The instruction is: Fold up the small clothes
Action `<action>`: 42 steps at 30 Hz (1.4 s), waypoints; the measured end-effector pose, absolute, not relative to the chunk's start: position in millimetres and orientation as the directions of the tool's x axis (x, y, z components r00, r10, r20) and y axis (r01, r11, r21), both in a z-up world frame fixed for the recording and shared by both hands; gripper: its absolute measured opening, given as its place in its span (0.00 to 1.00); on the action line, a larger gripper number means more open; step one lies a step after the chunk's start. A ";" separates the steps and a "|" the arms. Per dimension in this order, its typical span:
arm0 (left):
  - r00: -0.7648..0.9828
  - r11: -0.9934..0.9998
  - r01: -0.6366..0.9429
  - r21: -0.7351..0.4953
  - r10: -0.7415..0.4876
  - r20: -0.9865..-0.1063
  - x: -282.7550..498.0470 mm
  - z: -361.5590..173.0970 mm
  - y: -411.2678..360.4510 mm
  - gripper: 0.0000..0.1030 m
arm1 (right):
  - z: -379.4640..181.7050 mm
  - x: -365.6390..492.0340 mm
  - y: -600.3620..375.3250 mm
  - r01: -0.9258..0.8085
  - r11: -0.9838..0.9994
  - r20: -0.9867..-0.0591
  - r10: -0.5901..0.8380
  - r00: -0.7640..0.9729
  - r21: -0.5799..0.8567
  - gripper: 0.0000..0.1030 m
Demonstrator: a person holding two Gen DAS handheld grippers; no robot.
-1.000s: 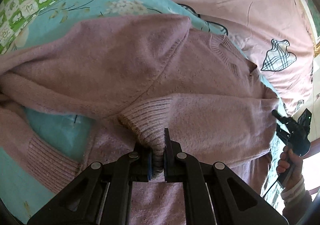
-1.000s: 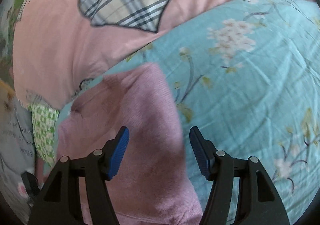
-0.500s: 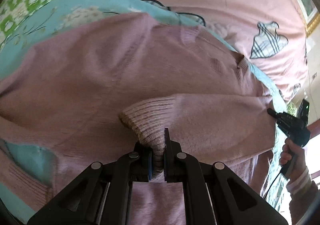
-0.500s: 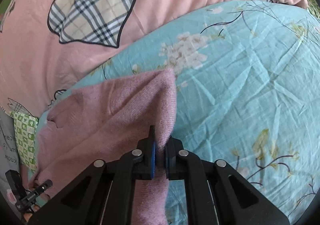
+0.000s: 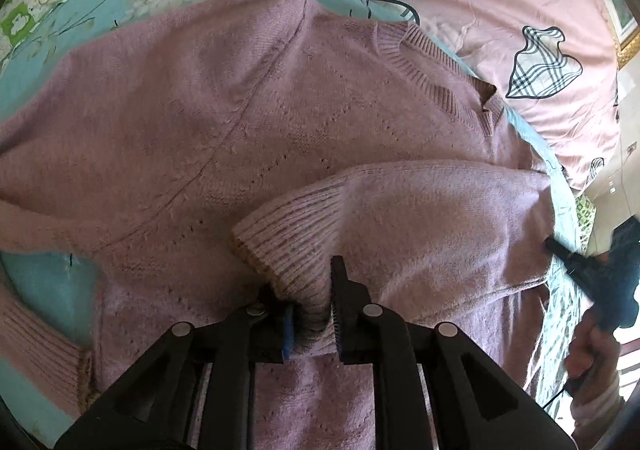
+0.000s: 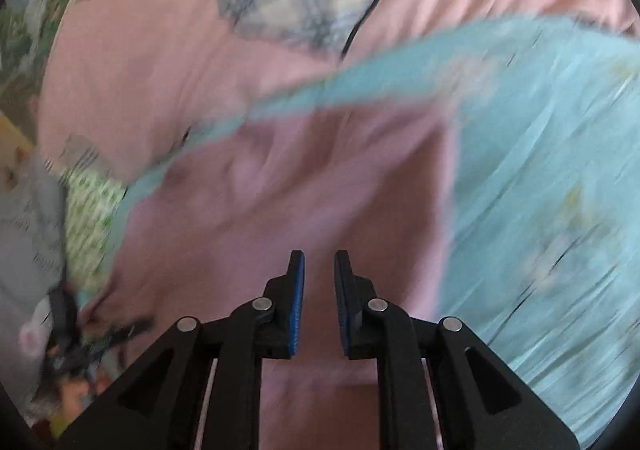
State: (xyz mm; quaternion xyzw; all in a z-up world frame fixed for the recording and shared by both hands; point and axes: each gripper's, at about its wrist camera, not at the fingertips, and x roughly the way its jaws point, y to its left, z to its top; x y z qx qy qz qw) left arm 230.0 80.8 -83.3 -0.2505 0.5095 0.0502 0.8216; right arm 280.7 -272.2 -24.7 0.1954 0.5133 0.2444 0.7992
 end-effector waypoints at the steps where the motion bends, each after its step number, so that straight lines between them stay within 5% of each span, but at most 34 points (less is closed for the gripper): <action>1: 0.472 0.870 -0.340 -0.357 -0.171 -0.865 228.2 -82.1 81.9 0.17 | -35.2 276.8 -266.3 -0.190 0.807 -0.744 0.590 0.313 0.560 0.16; 4: 0.468 0.869 -0.349 -0.352 -0.164 -0.869 216.6 -73.3 88.2 0.26 | -64.6 276.9 -269.6 -0.123 0.890 -0.845 0.455 0.281 0.438 0.12; 9: 0.490 0.850 -0.403 -0.338 -0.112 -0.865 168.7 -48.8 113.7 0.54 | -52.9 273.9 -289.9 -0.051 0.843 -0.791 0.521 0.321 0.535 0.16; 18: 0.484 0.669 -0.639 -0.381 -0.036 -0.874 53.5 -49.1 198.1 0.56 | -3.4 226.5 -278.5 -0.143 0.794 -0.713 0.597 0.368 0.591 0.17; 27: 0.443 0.548 -0.723 -0.420 -0.099 -0.891 62.3 -92.7 232.1 0.68 | 8.7 188.1 -236.9 -0.220 0.769 -0.704 0.639 0.310 0.601 0.33; 28: 0.443 0.549 -0.725 -0.416 -0.091 -0.892 66.2 -95.3 231.2 0.64 | 10.3 184.3 -234.0 -0.224 0.766 -0.704 0.642 0.304 0.602 0.33; 31: 0.472 0.587 -0.697 -0.412 -0.056 -0.880 77.8 -92.6 225.7 0.16 | 15.1 176.5 -229.7 -0.234 0.762 -0.703 0.647 0.295 0.604 0.33; 32: 0.480 0.593 -0.692 -0.411 -0.045 -0.876 79.7 -88.1 223.3 0.10 | 16.8 174.4 -229.4 -0.236 0.760 -0.701 0.649 0.294 0.605 0.33; 36: 0.568 0.685 -0.600 -0.413 0.000 -0.823 93.7 -41.9 194.9 0.08 | 24.0 167.5 -233.3 -0.244 0.760 -0.694 0.649 0.311 0.602 0.33; 42: 0.687 0.805 -0.361 -0.471 -0.111 -0.718 143.2 29.3 118.3 0.08 | 21.6 170.4 -246.5 -0.210 0.764 -0.689 0.642 0.337 0.610 0.33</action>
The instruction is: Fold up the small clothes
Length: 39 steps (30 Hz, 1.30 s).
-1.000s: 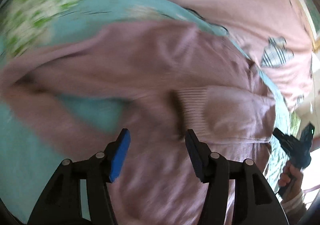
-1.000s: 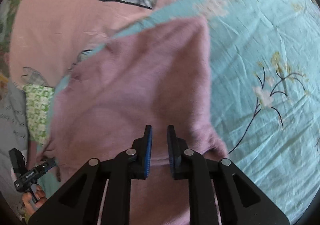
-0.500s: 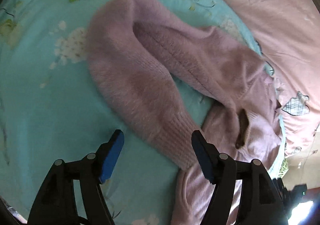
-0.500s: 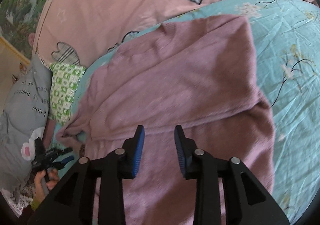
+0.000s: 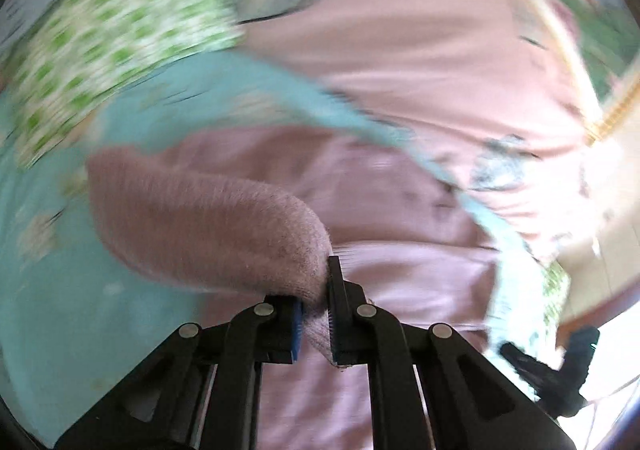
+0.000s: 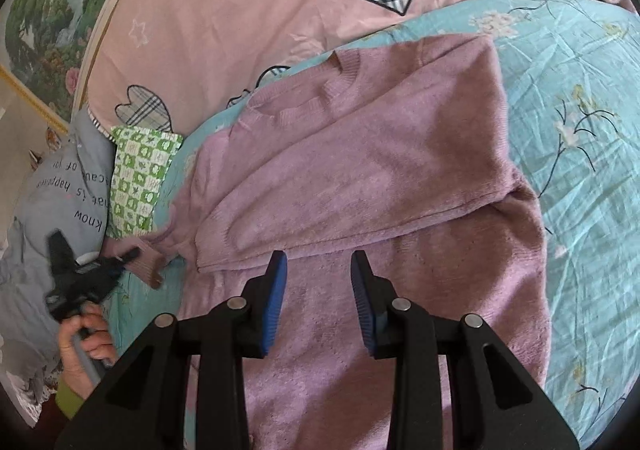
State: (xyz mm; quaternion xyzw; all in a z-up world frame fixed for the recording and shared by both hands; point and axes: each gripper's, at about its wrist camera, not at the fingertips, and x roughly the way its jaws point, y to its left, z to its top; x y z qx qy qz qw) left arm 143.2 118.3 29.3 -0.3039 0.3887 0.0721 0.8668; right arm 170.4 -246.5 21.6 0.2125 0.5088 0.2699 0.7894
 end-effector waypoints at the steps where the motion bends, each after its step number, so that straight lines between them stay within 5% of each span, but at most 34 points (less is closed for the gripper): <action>1: 0.693 0.815 -0.329 -0.478 -0.135 -0.708 152.6 35.3 105.5 0.08 | 21.6 171.5 -248.5 -0.204 0.764 -0.688 0.641 0.340 0.612 0.33; 16: 0.491 0.874 -0.055 -0.484 -0.398 -0.775 310.6 -34.5 -72.4 0.09 | -1.7 182.3 -319.3 -0.034 0.795 -0.721 0.567 0.399 0.606 0.34; 20: 0.427 0.877 -0.040 -0.479 -0.419 -0.802 314.6 -53.0 -82.1 0.15 | -9.0 188.9 -328.3 -0.012 0.798 -0.733 0.558 0.390 0.602 0.34; 23: 0.432 0.873 -0.005 -0.488 -0.438 -0.788 298.3 -46.4 -76.1 0.35 | -13.0 195.6 -324.1 -0.013 0.792 -0.733 0.570 0.370 0.610 0.38; 25: 0.449 0.876 0.005 -0.483 -0.433 -0.781 276.8 -38.1 -62.6 0.38 | -12.9 197.9 -315.8 -0.033 0.789 -0.728 0.581 0.364 0.614 0.45; 33: 0.487 0.930 -0.231 -0.287 -0.145 -0.861 191.4 -36.1 39.4 0.39 | -4.4 211.6 -250.4 -0.224 0.812 -0.735 0.583 0.346 0.539 0.61; 39: 0.422 0.888 -0.436 -0.145 0.060 -0.905 173.4 -68.6 110.6 0.37 | -32.5 230.4 -198.8 -0.312 0.882 -0.839 0.446 0.311 0.353 0.65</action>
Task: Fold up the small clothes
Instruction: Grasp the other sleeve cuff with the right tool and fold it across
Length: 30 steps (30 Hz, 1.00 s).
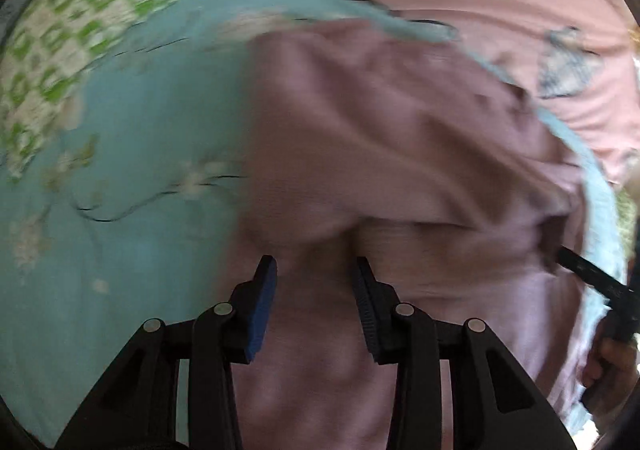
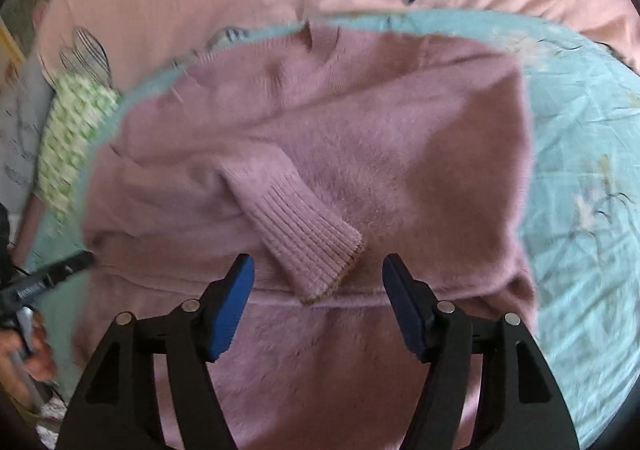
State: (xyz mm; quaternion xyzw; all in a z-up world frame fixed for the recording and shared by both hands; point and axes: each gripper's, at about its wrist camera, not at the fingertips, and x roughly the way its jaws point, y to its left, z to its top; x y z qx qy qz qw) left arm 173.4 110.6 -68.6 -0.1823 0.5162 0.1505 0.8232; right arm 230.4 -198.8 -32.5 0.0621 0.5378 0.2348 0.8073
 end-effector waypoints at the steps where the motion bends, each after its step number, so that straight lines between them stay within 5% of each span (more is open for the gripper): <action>1: 0.417 0.886 -0.445 -0.133 0.073 -0.906 174.7 -73.9 115.7 0.37 | -39.2 234.5 -196.7 -0.306 0.876 -0.840 0.459 0.290 0.373 0.64; 4: 0.407 0.878 -0.463 -0.116 0.095 -0.908 182.3 -88.4 125.4 0.37 | -41.7 243.5 -201.9 -0.269 0.860 -0.819 0.501 0.280 0.434 0.11; 13: 0.427 0.850 -0.520 -0.083 0.174 -0.887 206.8 -84.5 122.5 0.36 | 68.1 250.4 -277.5 -0.305 0.680 -0.543 0.723 0.427 0.666 0.09; 20: 0.407 0.844 -0.529 -0.092 0.157 -0.900 194.9 -94.0 120.2 0.34 | -16.3 256.2 -319.2 -0.066 0.800 -0.759 0.588 0.279 0.596 0.09; 26: 0.423 0.783 -0.597 -0.178 0.118 -0.898 179.3 -96.4 141.7 0.35 | -15.5 250.4 -319.3 -0.046 0.733 -0.702 0.666 0.254 0.679 0.09; 30: 0.434 0.762 -0.612 -0.210 0.101 -0.895 164.5 -97.5 148.1 0.35 | -28.2 254.9 -299.6 -0.089 0.817 -0.801 0.577 0.161 0.570 0.12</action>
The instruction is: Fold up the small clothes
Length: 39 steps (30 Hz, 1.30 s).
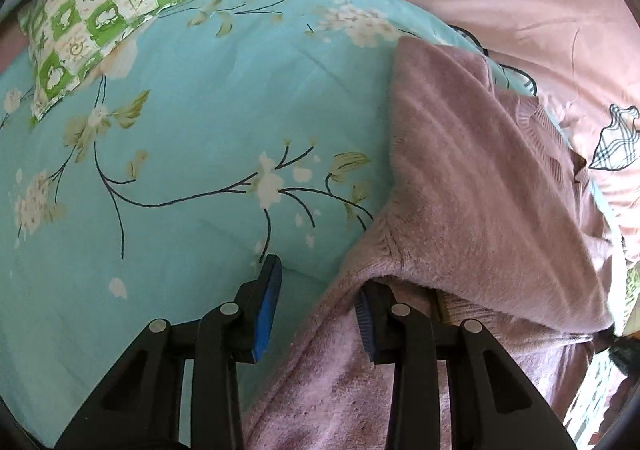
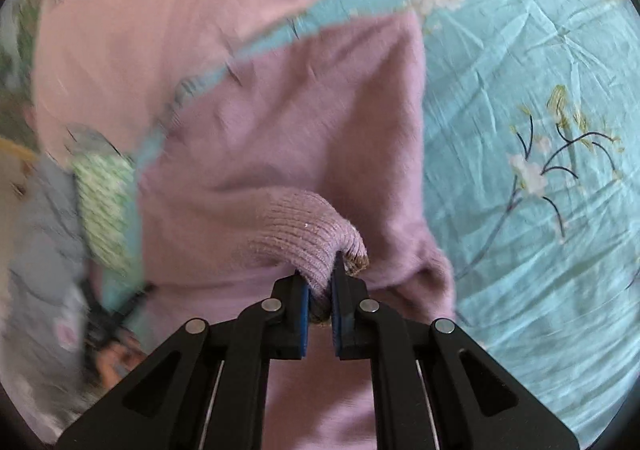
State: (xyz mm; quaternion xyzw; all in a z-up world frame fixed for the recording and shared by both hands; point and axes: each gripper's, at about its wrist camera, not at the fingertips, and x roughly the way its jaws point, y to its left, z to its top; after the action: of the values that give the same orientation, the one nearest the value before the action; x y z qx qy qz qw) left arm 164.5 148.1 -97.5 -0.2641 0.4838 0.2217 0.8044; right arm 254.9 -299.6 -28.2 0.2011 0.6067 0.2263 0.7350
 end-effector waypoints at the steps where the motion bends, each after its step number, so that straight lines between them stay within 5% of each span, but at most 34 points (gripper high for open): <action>1: 0.433 0.763 -0.612 -0.210 0.101 -0.896 164.3 -97.7 148.2 0.35 | -33.5 255.0 -295.9 -0.097 0.833 -0.823 0.553 0.133 0.544 0.13; 3: 0.437 0.754 -0.618 -0.224 0.091 -0.895 163.0 -98.0 150.8 0.37 | -37.9 251.2 -293.6 -0.111 0.870 -0.862 0.492 0.120 0.481 0.16; 6: 0.450 0.734 -0.626 -0.263 0.064 -0.891 154.7 -98.1 158.8 0.37 | -37.2 245.9 -293.7 -0.135 0.905 -0.899 0.420 0.122 0.404 0.44; 13: 0.447 0.733 -0.626 -0.266 0.059 -0.892 155.2 -98.0 159.1 0.37 | -18.8 233.3 -296.1 -0.211 0.913 -0.893 0.392 0.221 0.349 0.48; 15: 0.444 0.734 -0.626 -0.263 0.058 -0.894 155.2 -98.5 159.3 0.37 | -24.5 228.3 -279.8 -0.291 0.913 -0.914 0.352 0.203 0.287 0.46; 16: 0.443 0.736 -0.624 -0.262 0.056 -0.895 156.1 -98.8 159.8 0.37 | -28.5 226.1 -271.0 -0.332 0.908 -0.925 0.330 0.191 0.256 0.17; 17: 0.442 0.737 -0.622 -0.263 0.054 -0.895 158.8 -98.9 160.0 0.37 | -30.6 225.2 -264.3 -0.362 0.901 -0.930 0.319 0.182 0.238 0.06; 25: 0.453 0.732 -0.619 -0.284 0.037 -0.891 160.0 -99.3 162.2 0.37 | 42.3 228.1 -277.2 -0.377 0.910 -0.811 0.349 0.470 0.173 0.06; 32: 0.479 0.701 -0.621 -0.351 -0.015 -0.878 150.5 -99.6 170.4 0.37 | -34.0 234.6 -279.0 -0.338 0.936 -0.971 0.162 0.178 0.094 0.07; 39: 0.491 0.768 -0.531 -0.359 -0.066 -0.869 127.2 -83.4 156.4 0.38 | 17.7 238.3 -277.4 -0.283 0.876 -0.862 0.457 0.222 0.392 0.08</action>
State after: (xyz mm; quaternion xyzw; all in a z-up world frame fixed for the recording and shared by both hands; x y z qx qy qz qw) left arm 127.2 156.4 -83.4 -0.3089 0.4837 0.1441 0.8062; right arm 238.3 -277.4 17.7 0.0754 0.5768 0.2377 0.7779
